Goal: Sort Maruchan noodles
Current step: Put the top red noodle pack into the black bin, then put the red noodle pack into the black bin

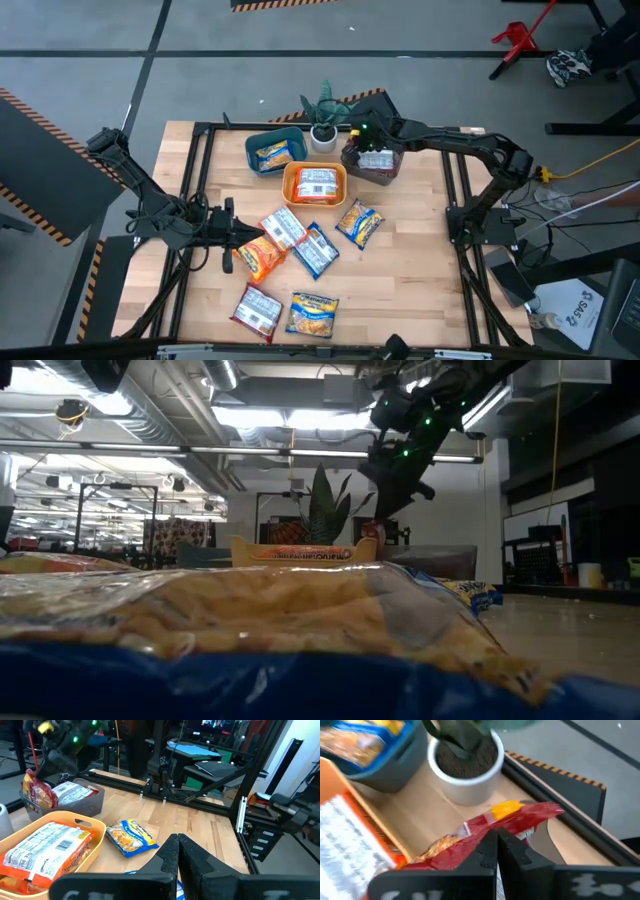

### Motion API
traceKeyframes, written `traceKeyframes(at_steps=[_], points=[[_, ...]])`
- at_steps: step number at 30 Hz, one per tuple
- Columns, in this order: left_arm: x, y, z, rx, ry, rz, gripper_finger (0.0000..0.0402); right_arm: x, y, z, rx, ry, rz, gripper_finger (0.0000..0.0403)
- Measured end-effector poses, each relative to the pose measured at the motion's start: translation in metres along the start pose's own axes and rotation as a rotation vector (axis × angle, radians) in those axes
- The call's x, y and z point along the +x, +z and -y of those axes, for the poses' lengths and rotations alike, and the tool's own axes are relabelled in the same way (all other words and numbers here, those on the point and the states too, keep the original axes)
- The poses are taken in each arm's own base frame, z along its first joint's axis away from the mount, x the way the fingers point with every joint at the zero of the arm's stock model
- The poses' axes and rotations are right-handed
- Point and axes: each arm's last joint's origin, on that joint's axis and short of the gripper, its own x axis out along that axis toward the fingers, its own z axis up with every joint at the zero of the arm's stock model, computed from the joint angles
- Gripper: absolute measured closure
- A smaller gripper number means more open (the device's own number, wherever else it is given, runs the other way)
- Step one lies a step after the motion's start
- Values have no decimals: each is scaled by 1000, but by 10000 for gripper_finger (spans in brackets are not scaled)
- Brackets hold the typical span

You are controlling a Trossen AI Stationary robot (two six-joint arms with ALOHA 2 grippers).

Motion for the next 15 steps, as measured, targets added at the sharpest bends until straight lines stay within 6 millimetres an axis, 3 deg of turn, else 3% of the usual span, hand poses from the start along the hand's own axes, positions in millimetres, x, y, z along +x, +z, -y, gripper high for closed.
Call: traceKeyframes(at_steps=[9, 15], points=[[0, -4, -2, 26, 7, -31, 401, -53, 15, 4, 24, 114, 126, 403], [1, -26, -2, 44, -105, -255, 401, -97, 10, -25, -45, 405, 159, 403]])
